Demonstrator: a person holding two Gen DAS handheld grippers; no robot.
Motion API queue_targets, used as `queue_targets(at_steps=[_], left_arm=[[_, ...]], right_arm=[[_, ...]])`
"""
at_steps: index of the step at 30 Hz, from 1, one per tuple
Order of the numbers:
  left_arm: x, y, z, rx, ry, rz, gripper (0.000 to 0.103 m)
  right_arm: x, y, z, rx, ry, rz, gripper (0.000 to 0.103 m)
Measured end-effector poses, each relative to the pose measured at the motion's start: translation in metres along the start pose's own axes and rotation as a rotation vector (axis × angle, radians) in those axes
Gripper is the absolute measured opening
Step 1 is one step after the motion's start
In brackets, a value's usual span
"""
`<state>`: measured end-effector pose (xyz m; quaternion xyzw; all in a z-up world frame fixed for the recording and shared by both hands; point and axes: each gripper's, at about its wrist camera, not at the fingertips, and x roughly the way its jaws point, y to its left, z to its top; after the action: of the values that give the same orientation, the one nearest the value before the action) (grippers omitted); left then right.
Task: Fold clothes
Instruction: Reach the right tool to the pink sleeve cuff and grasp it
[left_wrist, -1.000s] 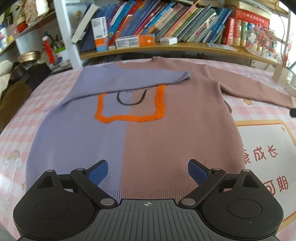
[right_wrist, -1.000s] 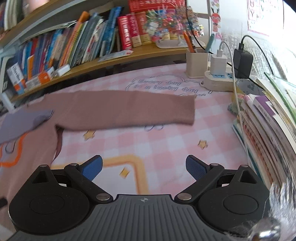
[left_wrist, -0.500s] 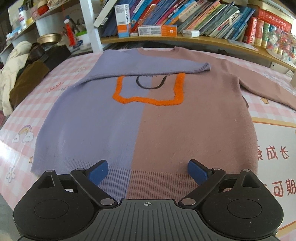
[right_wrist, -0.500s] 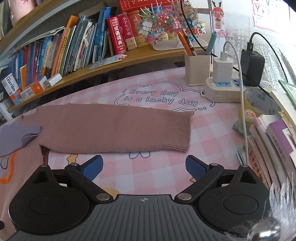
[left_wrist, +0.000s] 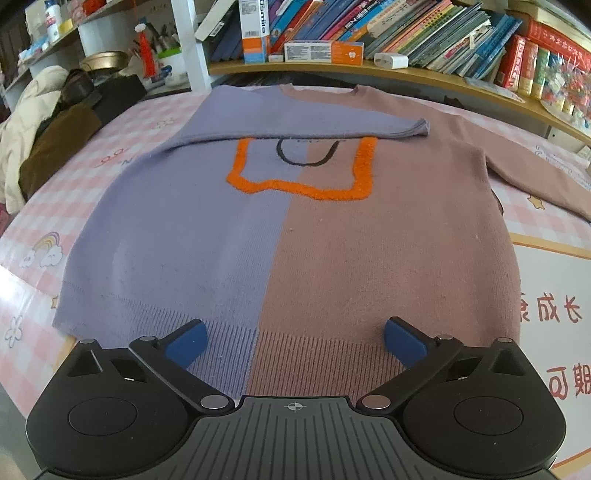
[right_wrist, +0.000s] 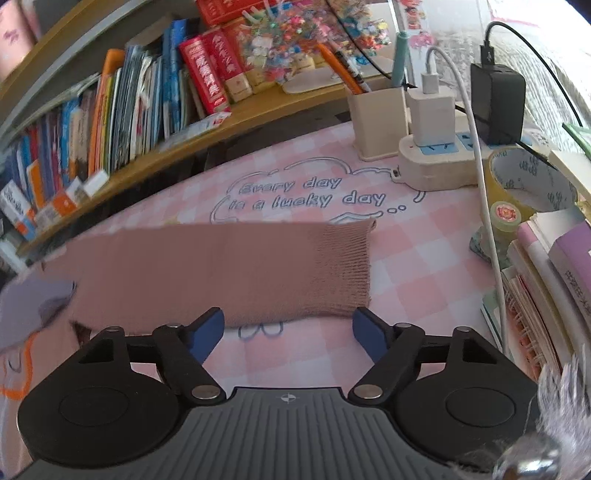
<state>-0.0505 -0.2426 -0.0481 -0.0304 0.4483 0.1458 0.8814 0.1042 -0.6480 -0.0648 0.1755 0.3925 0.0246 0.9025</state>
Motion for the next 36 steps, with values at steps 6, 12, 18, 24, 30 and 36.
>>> queue_targets(at_steps=[6,12,18,24,30,36], left_arm=[[0.001,-0.001,0.001,-0.001,0.002,0.001,0.103],[0.001,-0.002,0.002,0.006,0.003,0.003,0.103],[0.002,-0.001,0.003,0.008,0.005,0.002,0.103],[0.001,-0.002,0.002,0.016,0.006,0.005,0.103],[0.001,-0.001,0.002,0.012,0.009,0.001,0.103],[0.002,-0.001,0.002,0.011,0.008,0.0,0.103]], right_arm=[[0.013,-0.006,0.013,0.076,-0.033,0.044,0.07],[0.032,-0.006,0.025,0.177,-0.035,0.127,0.061],[0.042,0.004,0.019,0.302,0.068,0.303,0.06],[0.039,0.011,0.014,0.311,0.042,0.267,0.047],[0.027,-0.016,0.015,0.314,-0.006,0.148,0.022],[0.026,-0.025,0.012,0.349,-0.012,0.135,0.02]])
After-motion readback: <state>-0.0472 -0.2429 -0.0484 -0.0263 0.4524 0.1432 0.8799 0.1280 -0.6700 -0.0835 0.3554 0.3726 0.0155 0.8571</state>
